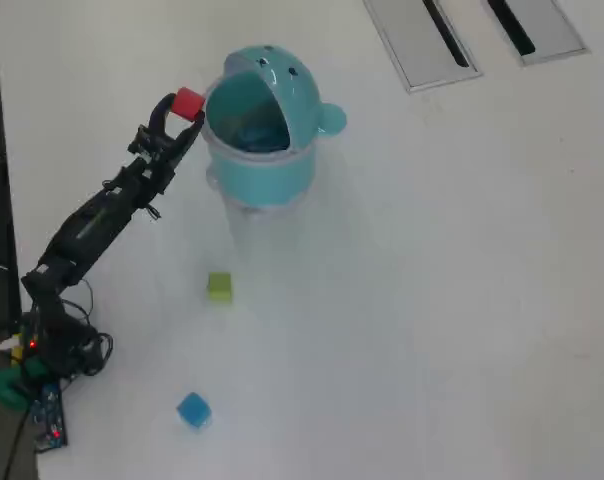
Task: Grasp RGB lego blocks and put them in the bin one by one.
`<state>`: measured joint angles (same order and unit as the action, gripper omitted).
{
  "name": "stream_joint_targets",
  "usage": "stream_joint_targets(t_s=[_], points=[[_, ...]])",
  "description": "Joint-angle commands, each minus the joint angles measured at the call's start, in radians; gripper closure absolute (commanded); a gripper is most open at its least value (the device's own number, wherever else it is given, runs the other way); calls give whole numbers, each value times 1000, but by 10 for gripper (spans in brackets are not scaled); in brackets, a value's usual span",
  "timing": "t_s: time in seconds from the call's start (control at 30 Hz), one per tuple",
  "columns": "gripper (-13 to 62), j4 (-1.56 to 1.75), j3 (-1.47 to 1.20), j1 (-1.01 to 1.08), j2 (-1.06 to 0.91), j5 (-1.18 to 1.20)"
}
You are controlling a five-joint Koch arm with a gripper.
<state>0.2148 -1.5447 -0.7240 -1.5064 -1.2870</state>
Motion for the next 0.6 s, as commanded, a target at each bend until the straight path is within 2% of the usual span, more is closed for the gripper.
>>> stream_joint_targets(t_s=[0.0, 0.03, 0.27, 0.4, 0.57], points=[[388, 48, 127, 11, -20, 28], [388, 52, 178, 28, 46, 41], [388, 38, 357, 35, 176, 49], [388, -18, 551, 64, 295, 61], [380, -26, 611, 84, 360, 67]])
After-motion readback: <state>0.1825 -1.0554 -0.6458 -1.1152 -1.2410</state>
